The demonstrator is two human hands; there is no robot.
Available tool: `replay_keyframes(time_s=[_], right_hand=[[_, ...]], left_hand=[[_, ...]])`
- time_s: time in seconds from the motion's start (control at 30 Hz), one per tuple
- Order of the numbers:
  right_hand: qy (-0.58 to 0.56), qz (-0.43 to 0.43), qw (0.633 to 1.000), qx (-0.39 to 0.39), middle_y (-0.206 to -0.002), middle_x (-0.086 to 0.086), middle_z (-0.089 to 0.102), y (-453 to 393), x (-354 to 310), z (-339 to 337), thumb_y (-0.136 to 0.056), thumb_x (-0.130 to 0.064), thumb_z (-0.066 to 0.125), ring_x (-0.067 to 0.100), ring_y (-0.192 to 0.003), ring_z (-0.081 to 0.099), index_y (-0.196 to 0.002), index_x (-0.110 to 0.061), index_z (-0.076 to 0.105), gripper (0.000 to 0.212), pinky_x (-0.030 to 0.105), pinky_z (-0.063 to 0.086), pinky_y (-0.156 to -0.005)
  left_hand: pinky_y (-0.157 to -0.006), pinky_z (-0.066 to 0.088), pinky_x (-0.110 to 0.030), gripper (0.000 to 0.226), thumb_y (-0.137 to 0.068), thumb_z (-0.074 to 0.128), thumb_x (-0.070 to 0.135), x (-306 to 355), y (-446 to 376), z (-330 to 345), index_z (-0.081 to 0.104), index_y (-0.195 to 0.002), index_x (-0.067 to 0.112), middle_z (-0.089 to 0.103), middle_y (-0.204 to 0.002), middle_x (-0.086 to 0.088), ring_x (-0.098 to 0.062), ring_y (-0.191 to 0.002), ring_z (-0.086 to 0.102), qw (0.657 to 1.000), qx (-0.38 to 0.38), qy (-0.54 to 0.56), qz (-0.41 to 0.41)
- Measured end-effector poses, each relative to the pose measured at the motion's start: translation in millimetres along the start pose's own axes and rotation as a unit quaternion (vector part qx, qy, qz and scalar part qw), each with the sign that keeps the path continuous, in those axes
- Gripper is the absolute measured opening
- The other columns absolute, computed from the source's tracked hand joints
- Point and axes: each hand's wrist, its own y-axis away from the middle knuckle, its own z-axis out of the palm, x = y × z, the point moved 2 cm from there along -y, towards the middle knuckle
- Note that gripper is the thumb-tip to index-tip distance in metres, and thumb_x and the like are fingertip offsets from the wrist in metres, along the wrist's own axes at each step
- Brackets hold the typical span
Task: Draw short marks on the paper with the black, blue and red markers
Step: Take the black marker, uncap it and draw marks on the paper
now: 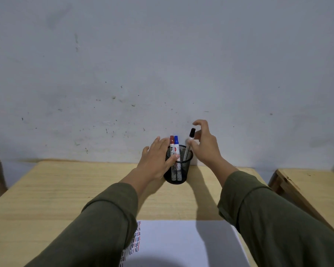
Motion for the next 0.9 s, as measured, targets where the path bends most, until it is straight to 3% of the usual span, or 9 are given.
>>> replay_keyframes(time_s=[0.17, 0.27, 0.33, 0.43, 0.53, 0.67, 0.8, 0.9], right_hand=[[-0.097, -0.003, 0.991, 0.091, -0.096, 0.006, 0.056, -4, -36, -35, -0.087, -0.007, 0.061, 0.010, -0.069, 0.059, -0.125, -0.024, 0.036, 0.048, 0.004, 0.040, -0.052], [-0.133, -0.012, 0.988, 0.078, -0.094, 0.007, 0.067, 8, -56, -48, -0.085, -0.013, 0.064, 0.015, -0.076, 0.066, -0.120, -0.027, 0.038, 0.046, 0.005, 0.043, -0.059], [-0.160, -0.018, 0.986, 0.034, -0.091, 0.007, 0.072, 25, -66, -50, -0.084, -0.017, 0.066, 0.018, -0.083, 0.070, -0.118, -0.029, 0.039, 0.045, 0.015, 0.049, -0.073], [-0.187, -0.026, 0.982, -0.030, -0.088, 0.005, 0.075, 55, -76, -48, -0.082, -0.022, 0.067, 0.020, -0.089, 0.070, -0.114, -0.033, 0.042, 0.042, 0.040, 0.053, -0.090], [-0.210, -0.028, 0.975, -0.059, -0.087, 0.006, 0.076, 86, -85, -49, -0.083, -0.022, 0.066, 0.022, -0.093, 0.069, -0.115, -0.029, 0.044, 0.040, 0.042, 0.051, -0.093], [-0.219, -0.003, 0.971, -0.096, -0.082, 0.007, 0.074, 123, -95, -55, -0.082, -0.021, 0.070, 0.017, -0.079, 0.067, -0.118, -0.027, 0.047, 0.044, 0.032, 0.050, -0.081], [-0.247, 0.019, 0.963, -0.107, -0.080, 0.011, 0.069, 151, -99, -63, -0.079, -0.019, 0.073, 0.013, -0.063, 0.061, -0.119, -0.025, 0.052, 0.045, 0.027, 0.049, -0.068], [-0.325, 0.031, 0.941, -0.094, -0.088, 0.014, 0.069, 164, -104, -67, -0.081, -0.018, 0.072, 0.016, -0.066, 0.064, -0.112, -0.026, 0.058, 0.034, 0.028, 0.052, -0.074]], left_hand=[[-0.117, 0.017, -0.043, 0.051, -0.099, 0.031, 0.041, 19, 1, -35, 0.033, -0.145, 0.019, 0.032, -0.154, 0.000, -0.016, -0.147, 0.017, 0.991, 0.091, 0.094, 0.006], [-0.112, 0.029, -0.033, 0.043, -0.099, 0.035, 0.036, 41, 8, -63, 0.045, -0.138, 0.019, 0.049, -0.144, -0.001, -0.017, -0.136, 0.040, 0.962, 0.156, 0.225, -0.002], [-0.103, 0.032, -0.023, 0.040, -0.099, 0.037, 0.034, 57, 18, -79, 0.048, -0.136, 0.021, 0.053, -0.139, 0.001, -0.015, -0.130, 0.046, 0.937, 0.150, 0.316, -0.019], [-0.095, 0.036, -0.018, 0.036, -0.098, 0.043, 0.030, 74, 37, -92, 0.051, -0.132, 0.024, 0.062, -0.128, 0.003, -0.012, -0.121, 0.053, 0.909, 0.113, 0.400, -0.025], [-0.070, 0.043, -0.002, 0.028, -0.092, 0.055, 0.023, 79, 62, -96, 0.063, -0.119, 0.022, 0.068, -0.103, 0.003, -0.006, -0.095, 0.062, 0.901, 0.108, 0.419, -0.031], [-0.057, 0.043, -0.004, 0.019, -0.086, 0.064, 0.023, 73, 95, -94, 0.069, -0.104, 0.021, 0.070, -0.097, 0.001, -0.001, -0.079, 0.061, 0.848, 0.147, 0.500, -0.098], [-0.075, 0.039, -0.020, 0.021, -0.083, 0.067, 0.032, 57, 120, -90, 0.070, -0.100, 0.020, 0.071, -0.104, 0.000, -0.015, -0.101, 0.062, 0.774, 0.213, 0.561, -0.202], [-0.080, 0.038, -0.026, 0.037, -0.081, 0.067, 0.041, 54, 135, -89, 0.071, -0.106, 0.014, 0.069, -0.097, 0.000, -0.018, -0.105, 0.062, 0.746, 0.224, 0.575, -0.250]])
